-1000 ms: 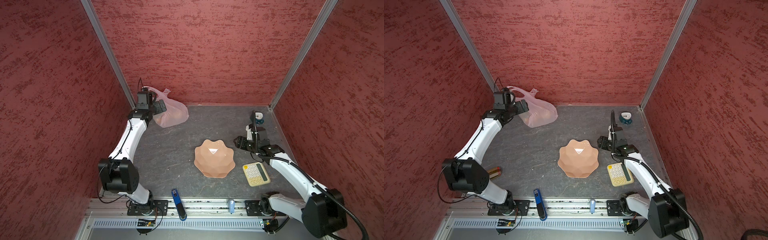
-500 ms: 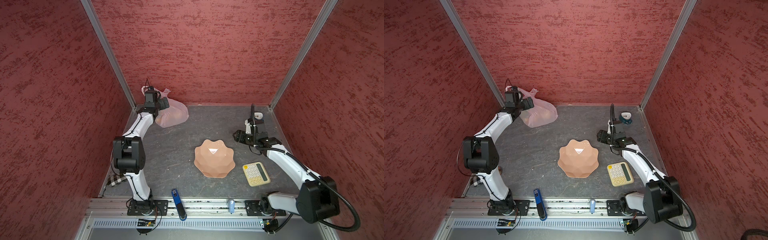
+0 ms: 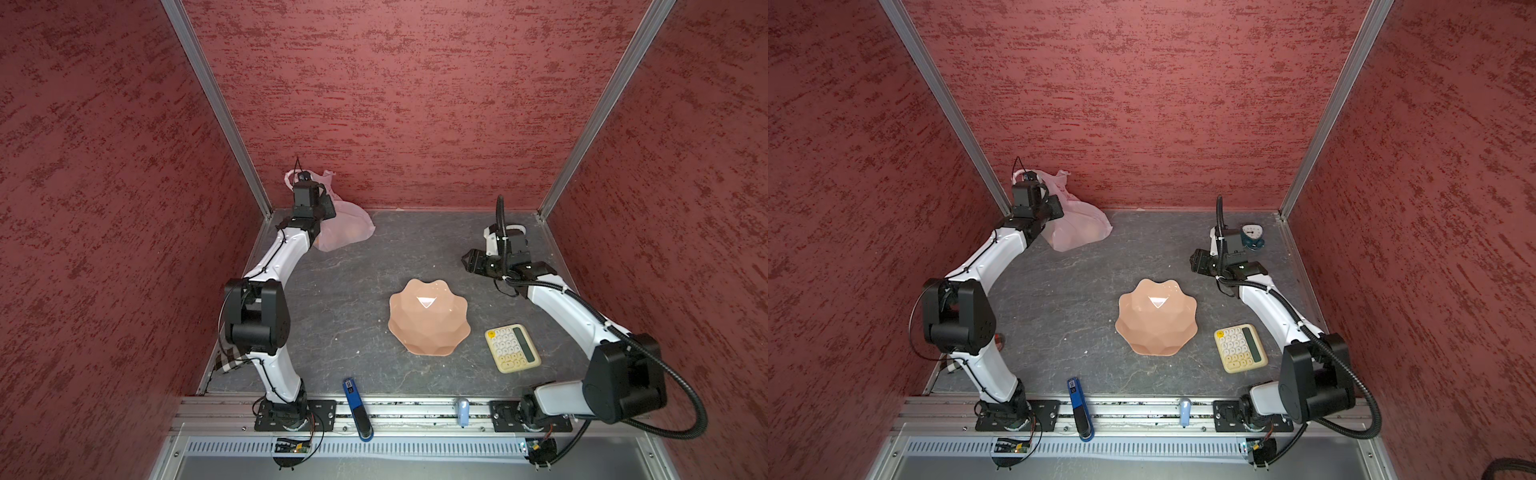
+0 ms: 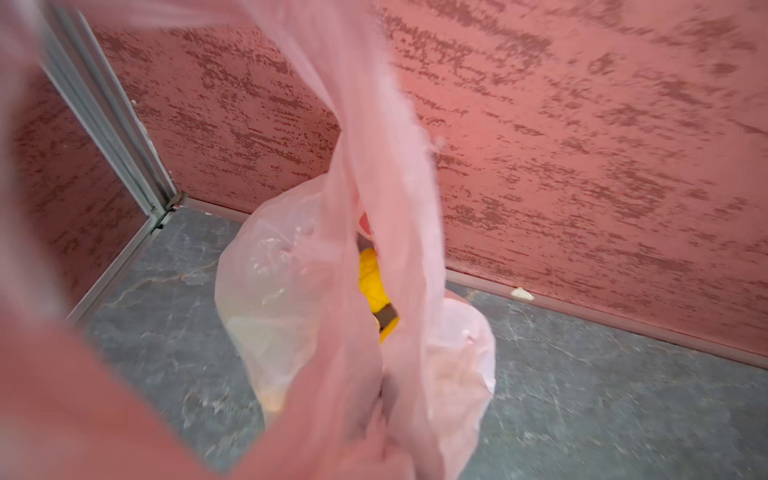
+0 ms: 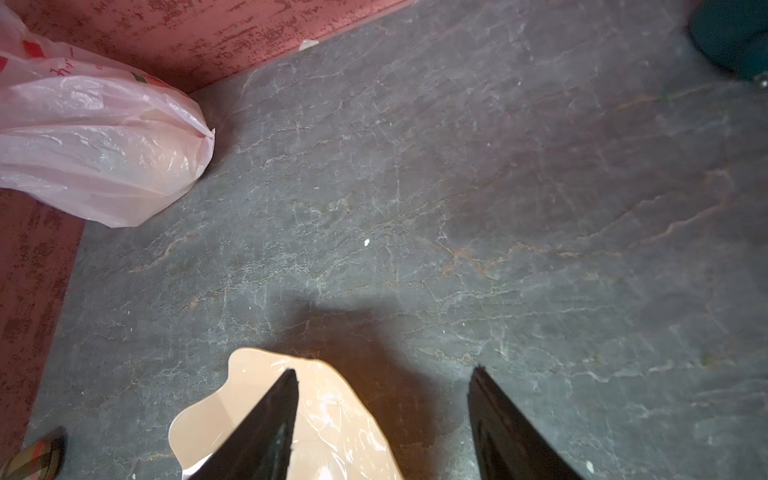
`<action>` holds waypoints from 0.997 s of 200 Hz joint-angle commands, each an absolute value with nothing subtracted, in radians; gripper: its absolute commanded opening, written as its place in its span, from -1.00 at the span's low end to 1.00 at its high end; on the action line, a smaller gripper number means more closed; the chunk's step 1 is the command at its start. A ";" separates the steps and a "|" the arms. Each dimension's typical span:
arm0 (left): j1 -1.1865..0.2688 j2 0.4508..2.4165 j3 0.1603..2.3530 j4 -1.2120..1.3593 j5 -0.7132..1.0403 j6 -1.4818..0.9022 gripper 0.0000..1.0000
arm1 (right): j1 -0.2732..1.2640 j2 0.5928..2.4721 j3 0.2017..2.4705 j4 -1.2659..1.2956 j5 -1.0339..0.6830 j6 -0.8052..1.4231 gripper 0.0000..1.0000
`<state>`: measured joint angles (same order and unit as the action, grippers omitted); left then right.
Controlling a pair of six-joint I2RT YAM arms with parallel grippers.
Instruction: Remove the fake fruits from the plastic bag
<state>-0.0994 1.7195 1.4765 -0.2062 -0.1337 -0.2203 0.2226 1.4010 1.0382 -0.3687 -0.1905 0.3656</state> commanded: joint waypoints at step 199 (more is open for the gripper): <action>-0.436 0.779 1.160 -1.003 -0.412 -0.555 0.58 | 0.730 1.529 1.244 -0.089 -0.116 0.434 0.31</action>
<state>-0.4423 0.8207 1.1461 -0.9268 -0.3542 -0.5495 0.6807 1.5055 1.2163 -0.1955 -0.1715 0.3969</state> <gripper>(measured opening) 0.789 0.654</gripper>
